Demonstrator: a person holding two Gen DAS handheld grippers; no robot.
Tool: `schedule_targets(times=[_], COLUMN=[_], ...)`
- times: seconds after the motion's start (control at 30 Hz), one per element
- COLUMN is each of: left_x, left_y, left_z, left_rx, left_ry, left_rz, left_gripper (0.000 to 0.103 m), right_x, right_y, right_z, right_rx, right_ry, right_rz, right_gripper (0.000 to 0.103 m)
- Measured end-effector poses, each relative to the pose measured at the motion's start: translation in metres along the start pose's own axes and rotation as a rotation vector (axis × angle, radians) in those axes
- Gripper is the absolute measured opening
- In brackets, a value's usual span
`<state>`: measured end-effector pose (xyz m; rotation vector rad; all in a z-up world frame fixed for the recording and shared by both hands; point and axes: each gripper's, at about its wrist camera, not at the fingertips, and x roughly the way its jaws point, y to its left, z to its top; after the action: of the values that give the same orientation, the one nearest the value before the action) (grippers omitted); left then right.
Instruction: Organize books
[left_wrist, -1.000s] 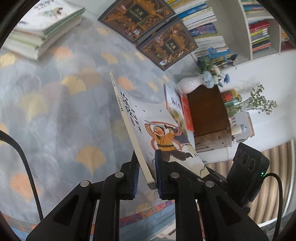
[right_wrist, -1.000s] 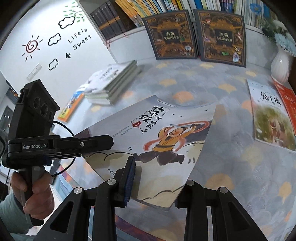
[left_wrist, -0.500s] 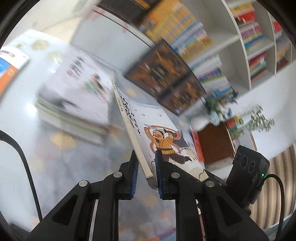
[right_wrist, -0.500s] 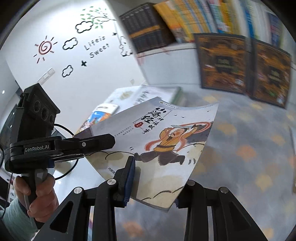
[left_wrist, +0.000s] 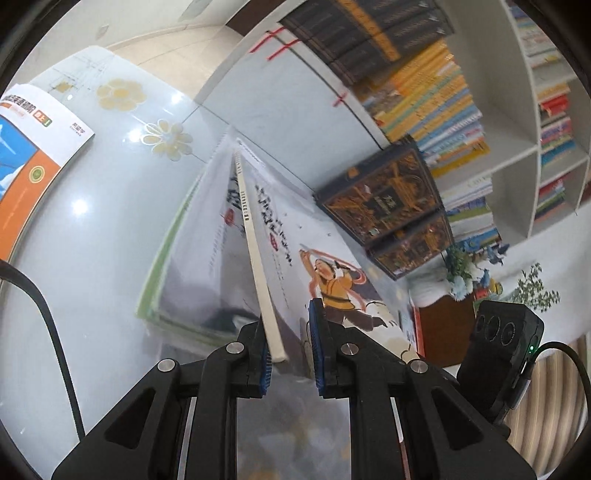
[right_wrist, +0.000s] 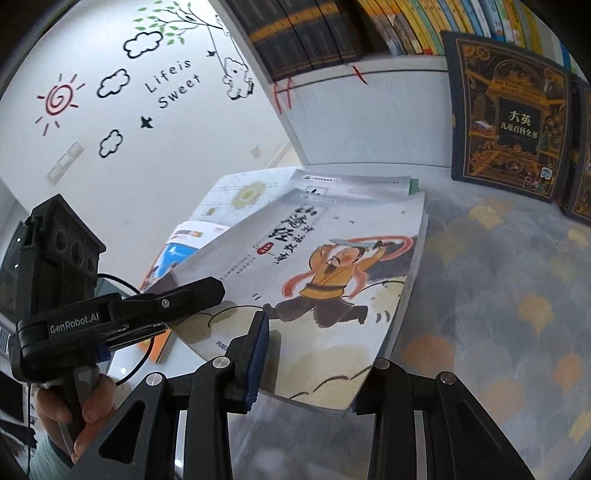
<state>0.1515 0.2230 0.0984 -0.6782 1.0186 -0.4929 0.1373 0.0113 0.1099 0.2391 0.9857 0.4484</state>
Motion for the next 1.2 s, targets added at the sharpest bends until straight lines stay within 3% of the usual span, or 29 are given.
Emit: schedule_targets(times=[0.27,0.53,0.77,0.87,0.93,1.1,1.2], left_x=[0.006,-0.016,-0.041,-0.046,-0.046,-0.031,-0.016], left_y=[0.029,0.055,0.041,0.027,0.015,-0.024,-0.051], left_z=[0.022,0.007,-0.017,-0.031,-0.041,-0.069,-0.088], left_rx=[-0.054,-0.116,-0.106,-0.083,-0.061,0.024,0.067], left_ry=[-0.011,-0.042,-0.057,-0.046,-0.034,0.019,0.063], left_rz=[0.023,0.070,0.101,0.105,0.107,0.128,0.124], left_gripper=[0.013,0.013,0.017,0.017,0.020,0.025,0.025], right_x=[0.038,0.053,0.035,0.013,0.003,-0.031,-0.067], right_y=[-0.018,-0.019,-0.025,-0.032,-0.040,-0.088,-0.128], right_z=[0.022,0.016,-0.002,-0.028,-0.050,-0.129,-0.176], right_rx=[0.097,0.095,0.133,0.155,0.164,0.243,0.342], right_ry=[0.054,0.094,0.108,0.113,0.142,0.215,0.209], right_rz=[0.000,-0.006,0.024,0.038,0.010,-0.063,-0.094], right_gripper=[0.034,0.035,0.051,0.053,0.060,0.063,0.063])
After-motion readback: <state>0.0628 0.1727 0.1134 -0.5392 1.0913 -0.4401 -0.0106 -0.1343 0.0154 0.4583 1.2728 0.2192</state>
